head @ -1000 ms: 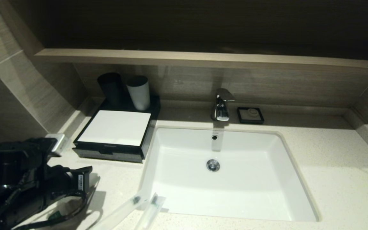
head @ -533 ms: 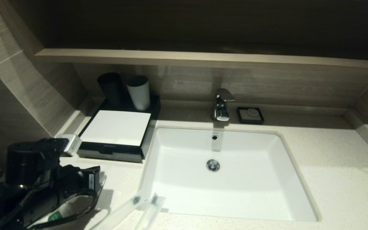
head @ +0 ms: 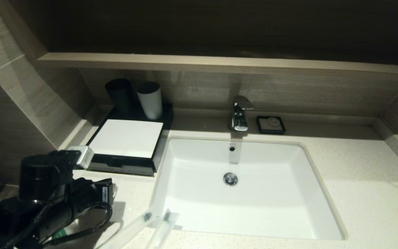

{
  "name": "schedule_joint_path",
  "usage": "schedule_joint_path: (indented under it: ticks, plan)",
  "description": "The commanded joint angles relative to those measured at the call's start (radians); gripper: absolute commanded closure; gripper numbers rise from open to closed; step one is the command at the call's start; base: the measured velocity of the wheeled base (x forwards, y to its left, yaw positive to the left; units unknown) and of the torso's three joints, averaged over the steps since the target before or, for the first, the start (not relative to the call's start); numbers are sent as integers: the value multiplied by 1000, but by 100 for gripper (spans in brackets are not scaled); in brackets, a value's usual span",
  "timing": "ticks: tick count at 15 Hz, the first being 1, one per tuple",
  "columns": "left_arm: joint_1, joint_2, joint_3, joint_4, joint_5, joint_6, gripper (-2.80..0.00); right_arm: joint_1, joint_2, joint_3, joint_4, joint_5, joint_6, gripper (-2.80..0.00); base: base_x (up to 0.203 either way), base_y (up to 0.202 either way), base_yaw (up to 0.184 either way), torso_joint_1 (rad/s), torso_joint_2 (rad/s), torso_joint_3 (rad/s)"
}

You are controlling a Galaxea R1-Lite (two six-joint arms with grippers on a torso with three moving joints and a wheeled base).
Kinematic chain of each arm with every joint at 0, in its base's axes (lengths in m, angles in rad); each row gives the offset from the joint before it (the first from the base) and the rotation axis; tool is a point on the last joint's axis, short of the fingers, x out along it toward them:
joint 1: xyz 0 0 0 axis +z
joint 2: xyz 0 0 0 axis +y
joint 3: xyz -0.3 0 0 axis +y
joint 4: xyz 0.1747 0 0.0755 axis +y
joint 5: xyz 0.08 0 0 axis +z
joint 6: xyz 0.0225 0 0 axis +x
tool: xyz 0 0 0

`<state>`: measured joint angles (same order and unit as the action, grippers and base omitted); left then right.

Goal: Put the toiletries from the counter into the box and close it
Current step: Open the drawer

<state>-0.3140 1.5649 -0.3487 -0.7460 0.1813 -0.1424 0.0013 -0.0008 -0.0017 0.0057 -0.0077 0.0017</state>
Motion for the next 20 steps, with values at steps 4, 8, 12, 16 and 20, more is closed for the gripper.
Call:
schedule_joint_path:
  ticks: [4, 8, 12, 16, 20]
  plan:
    - [1, 4, -1, -26, 12, -2, 0, 0, 1, 0, 0, 0, 0, 0, 0, 0, 0, 0, 0, 0]
    - [1, 42, 17, -101, 23, -1, 0, 0, 1, 0, 0, 0, 0, 0, 0, 0, 0, 0, 0, 0]
    - [1, 112, 58, -294, 74, 5, 0, 0, 1, 0, 0, 0, 0, 0, 0, 0, 0, 0, 0, 0]
    - [1, 104, 96, -359, 78, 8, 0, 0, 1, 0, 0, 0, 0, 0, 0, 0, 0, 0, 0, 0]
    - [0, 100, 141, -384, 76, 9, 0, 0, 1, 0, 0, 0, 0, 0, 0, 0, 0, 0, 0, 0]
